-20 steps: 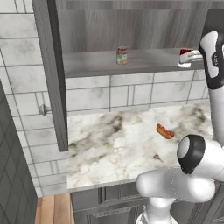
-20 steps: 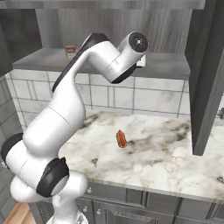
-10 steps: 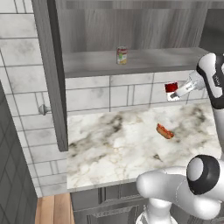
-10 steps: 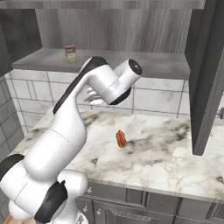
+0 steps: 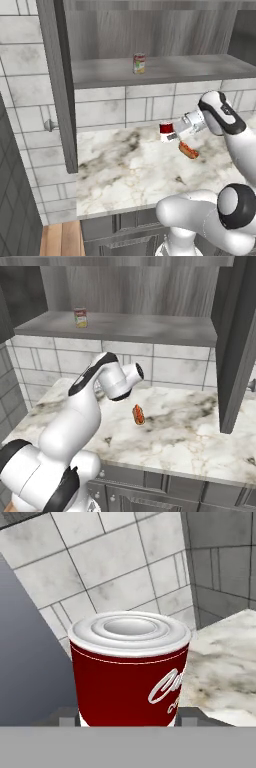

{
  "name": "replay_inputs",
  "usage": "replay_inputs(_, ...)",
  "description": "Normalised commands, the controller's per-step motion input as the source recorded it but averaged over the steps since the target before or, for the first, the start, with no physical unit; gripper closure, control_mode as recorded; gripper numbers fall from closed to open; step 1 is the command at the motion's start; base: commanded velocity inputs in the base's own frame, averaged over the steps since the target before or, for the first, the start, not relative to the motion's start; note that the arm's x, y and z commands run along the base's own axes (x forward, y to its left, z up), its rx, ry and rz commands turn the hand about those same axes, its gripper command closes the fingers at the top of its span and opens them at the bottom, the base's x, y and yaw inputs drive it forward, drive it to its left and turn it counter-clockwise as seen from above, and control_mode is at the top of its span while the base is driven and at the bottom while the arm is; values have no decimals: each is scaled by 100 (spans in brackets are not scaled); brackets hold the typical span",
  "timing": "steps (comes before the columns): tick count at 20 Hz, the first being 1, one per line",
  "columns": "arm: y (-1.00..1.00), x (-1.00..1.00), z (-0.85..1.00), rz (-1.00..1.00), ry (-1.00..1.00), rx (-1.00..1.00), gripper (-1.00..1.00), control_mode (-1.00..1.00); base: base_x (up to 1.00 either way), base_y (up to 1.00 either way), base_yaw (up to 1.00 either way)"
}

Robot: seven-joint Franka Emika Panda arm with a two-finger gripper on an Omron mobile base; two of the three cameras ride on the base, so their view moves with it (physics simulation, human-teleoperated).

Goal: Restock the canned food cabinet by taking the new fresh canned food from the counter and placing it in the cabinet. Then, take the old canned food from the cabinet and place it on the counter.

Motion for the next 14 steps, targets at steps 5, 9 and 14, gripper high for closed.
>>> replay_inputs(5, 80, 24, -100, 19, -2, 2, 100, -100, 0, 0, 0)
replay_inputs(9, 53, 57, -94, 7, -17, -12, 100, -100, 0, 0, 0)
replay_inputs(14, 10, 37, -94, 3, -16, -8, 100, -100, 0, 0, 0)
